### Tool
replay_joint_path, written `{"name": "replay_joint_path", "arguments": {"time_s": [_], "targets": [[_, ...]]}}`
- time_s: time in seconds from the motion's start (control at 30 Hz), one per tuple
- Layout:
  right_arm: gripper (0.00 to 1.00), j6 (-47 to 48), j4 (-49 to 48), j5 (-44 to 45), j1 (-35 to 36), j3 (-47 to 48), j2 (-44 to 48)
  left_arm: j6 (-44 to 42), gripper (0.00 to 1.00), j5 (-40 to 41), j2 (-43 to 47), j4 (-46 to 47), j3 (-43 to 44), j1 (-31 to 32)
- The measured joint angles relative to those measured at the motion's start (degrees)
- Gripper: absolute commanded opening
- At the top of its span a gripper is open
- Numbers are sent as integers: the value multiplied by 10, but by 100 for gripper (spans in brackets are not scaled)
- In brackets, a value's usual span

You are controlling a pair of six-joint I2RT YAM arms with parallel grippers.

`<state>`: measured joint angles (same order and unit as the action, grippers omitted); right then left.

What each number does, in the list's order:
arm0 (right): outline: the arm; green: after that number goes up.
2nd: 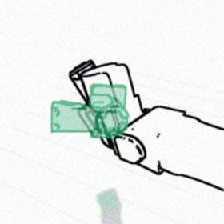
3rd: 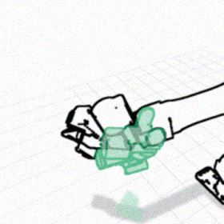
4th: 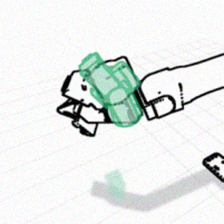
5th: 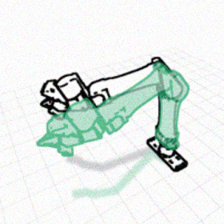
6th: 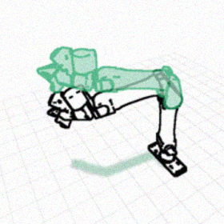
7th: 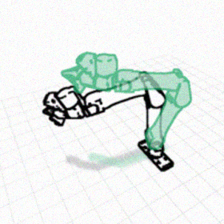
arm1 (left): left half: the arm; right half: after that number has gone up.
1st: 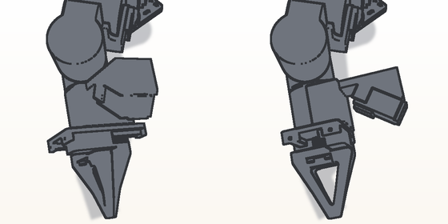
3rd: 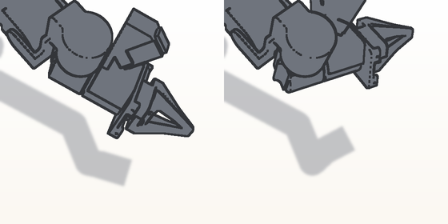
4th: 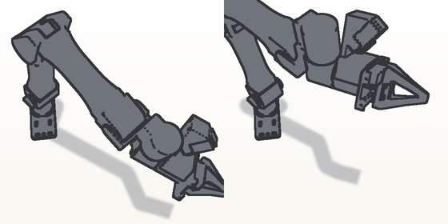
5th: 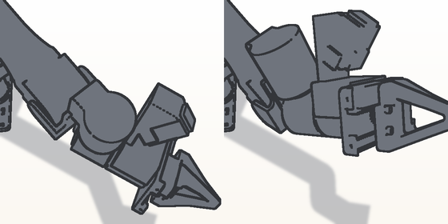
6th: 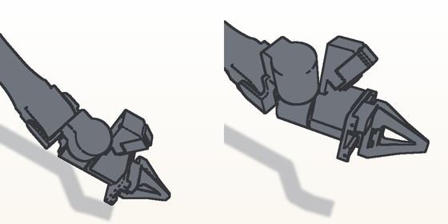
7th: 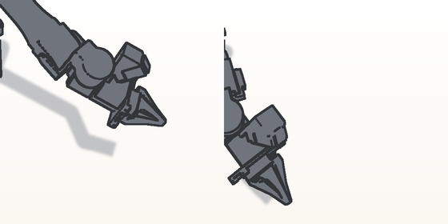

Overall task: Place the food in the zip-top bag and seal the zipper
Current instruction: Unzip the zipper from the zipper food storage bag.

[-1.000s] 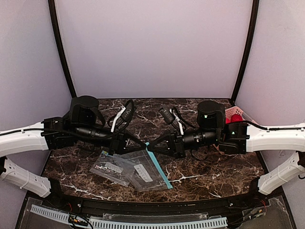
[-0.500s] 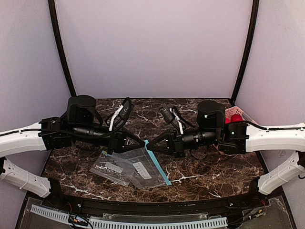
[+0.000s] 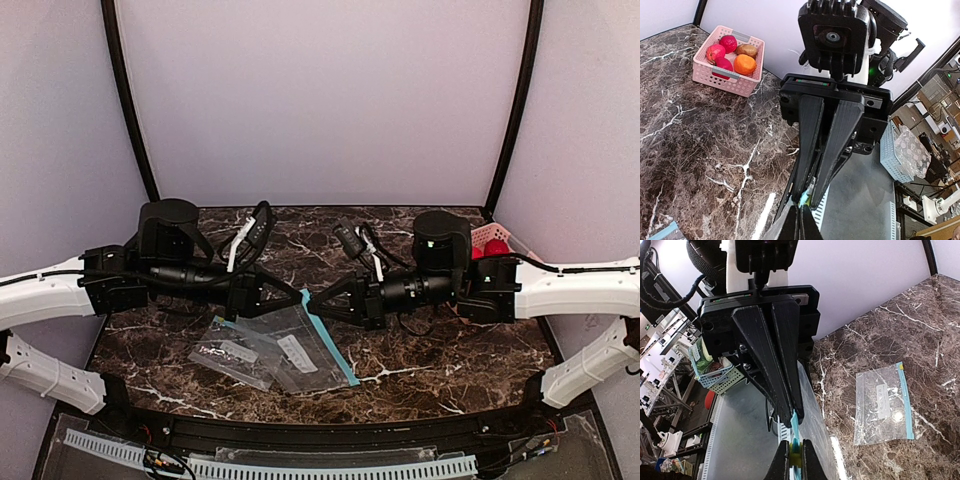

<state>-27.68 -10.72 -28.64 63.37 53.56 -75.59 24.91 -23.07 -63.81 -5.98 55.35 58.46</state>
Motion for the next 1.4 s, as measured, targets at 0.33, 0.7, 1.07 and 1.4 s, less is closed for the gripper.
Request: {"name": "replay_joint_path", "arguments": {"time_s": [0.33, 0.7, 1.07, 1.4], "targets": [[0, 0, 0, 4, 0, 0, -3, 8, 1, 24, 0, -4, 0, 0], [0, 0, 1, 15, 0, -3, -3, 17, 1, 44, -1, -5, 0, 0], [0, -3, 0, 23, 0, -15, -3, 25, 1, 47, -2, -6, 0, -17], [0, -7, -3, 30, 0, -22, -4, 28, 1, 39, -1, -10, 0, -40]]}}
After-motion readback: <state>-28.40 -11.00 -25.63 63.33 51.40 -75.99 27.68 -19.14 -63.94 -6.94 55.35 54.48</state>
